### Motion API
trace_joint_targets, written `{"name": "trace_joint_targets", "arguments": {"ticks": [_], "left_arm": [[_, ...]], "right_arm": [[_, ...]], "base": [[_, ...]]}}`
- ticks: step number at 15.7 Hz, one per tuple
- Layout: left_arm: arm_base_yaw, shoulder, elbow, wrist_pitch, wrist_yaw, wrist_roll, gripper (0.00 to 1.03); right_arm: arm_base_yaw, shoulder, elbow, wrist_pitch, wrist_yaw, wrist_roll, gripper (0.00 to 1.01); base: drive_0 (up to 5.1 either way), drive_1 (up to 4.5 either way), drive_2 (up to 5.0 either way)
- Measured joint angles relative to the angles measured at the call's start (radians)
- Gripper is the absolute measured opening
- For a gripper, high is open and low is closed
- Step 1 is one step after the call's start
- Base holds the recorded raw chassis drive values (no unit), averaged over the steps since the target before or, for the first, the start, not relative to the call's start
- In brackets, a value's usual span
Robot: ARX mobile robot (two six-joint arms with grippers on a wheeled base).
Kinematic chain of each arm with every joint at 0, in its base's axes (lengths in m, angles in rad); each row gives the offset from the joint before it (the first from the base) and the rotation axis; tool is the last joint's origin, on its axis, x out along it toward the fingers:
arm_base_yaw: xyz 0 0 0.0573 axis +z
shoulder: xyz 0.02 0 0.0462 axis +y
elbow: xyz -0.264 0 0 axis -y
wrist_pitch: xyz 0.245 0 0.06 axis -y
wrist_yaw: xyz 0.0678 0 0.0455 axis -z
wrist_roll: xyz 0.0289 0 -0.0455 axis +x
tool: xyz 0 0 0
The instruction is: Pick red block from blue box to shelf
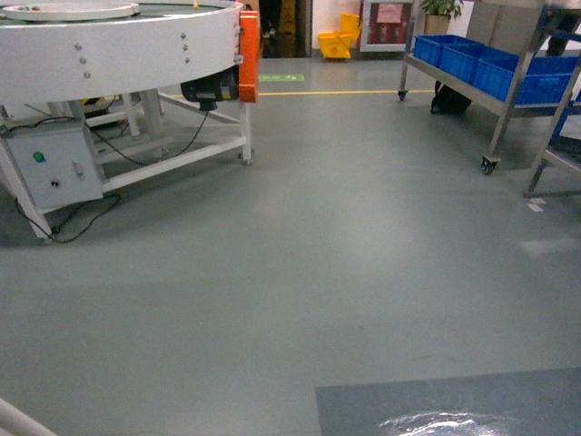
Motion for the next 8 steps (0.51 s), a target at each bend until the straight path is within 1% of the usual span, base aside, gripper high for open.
{"name": "trace_joint_targets", "arguments": {"ticks": [4, 7, 8], "left_arm": [[0.0, 0.0, 0.0, -0.001, -0.001, 0.0, 0.98], [0.002, 0.0, 0.0, -0.001, -0.001, 0.0, 0.98], [0.001, 0.0, 0.0, -0.002, 0.001, 0.0, 0.98]], "right_arm": [[0.0, 0.0, 0.0, 0.002, 0.0, 0.0, 0.28], [0.0, 0.0, 0.0, 0.0, 0.0, 0.0, 0.28], [0.0, 0.0, 0.0, 0.0, 0.0, 0.0, 0.28]], "base": [[-0.1, 4.08, -4.3], [-1.6, 2.62, -5.8], [0.3, 4.45, -3.9]]}}
